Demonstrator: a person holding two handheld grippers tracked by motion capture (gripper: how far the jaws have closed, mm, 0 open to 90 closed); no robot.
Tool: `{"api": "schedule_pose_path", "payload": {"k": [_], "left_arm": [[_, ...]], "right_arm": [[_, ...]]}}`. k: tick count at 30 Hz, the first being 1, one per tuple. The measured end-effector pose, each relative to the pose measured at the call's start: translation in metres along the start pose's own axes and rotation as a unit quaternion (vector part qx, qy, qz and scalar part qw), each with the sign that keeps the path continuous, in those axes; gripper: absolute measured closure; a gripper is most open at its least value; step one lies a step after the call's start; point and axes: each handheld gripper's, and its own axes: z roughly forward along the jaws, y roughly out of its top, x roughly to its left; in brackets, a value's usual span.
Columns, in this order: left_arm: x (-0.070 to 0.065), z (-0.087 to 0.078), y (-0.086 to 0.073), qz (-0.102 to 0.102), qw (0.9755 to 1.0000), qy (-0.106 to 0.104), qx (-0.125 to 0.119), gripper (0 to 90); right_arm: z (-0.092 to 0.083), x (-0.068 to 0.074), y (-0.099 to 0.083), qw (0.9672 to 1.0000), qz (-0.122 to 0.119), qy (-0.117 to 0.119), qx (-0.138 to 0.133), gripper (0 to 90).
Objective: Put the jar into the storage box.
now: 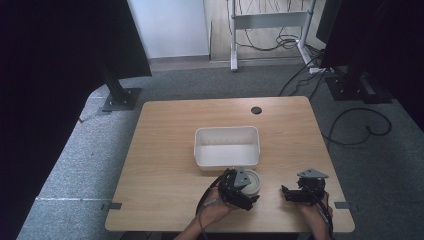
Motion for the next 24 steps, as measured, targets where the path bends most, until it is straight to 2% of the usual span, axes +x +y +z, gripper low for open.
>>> {"api": "schedule_pose_path", "payload": {"k": [14, 19, 24], "left_arm": [[0.024, -0.016, 0.009, -0.005, 0.9997, 0.025, -0.004, 10.4], [0.036, -0.021, 0.014, -0.012, 0.9993, 0.035, -0.007, 10.4], [0.042, -0.023, 0.015, -0.016, 0.999, 0.041, -0.008, 10.4]], "right_arm": [[0.0, 0.0, 0.0, 1.0, 0.0, 0.0, 0.0, 0.6], [0.0, 0.0, 0.0, 1.0, 0.0, 0.0, 0.0, 0.6], [0.0, 0.0, 0.0, 1.0, 0.0, 0.0, 0.0, 0.6]]}}
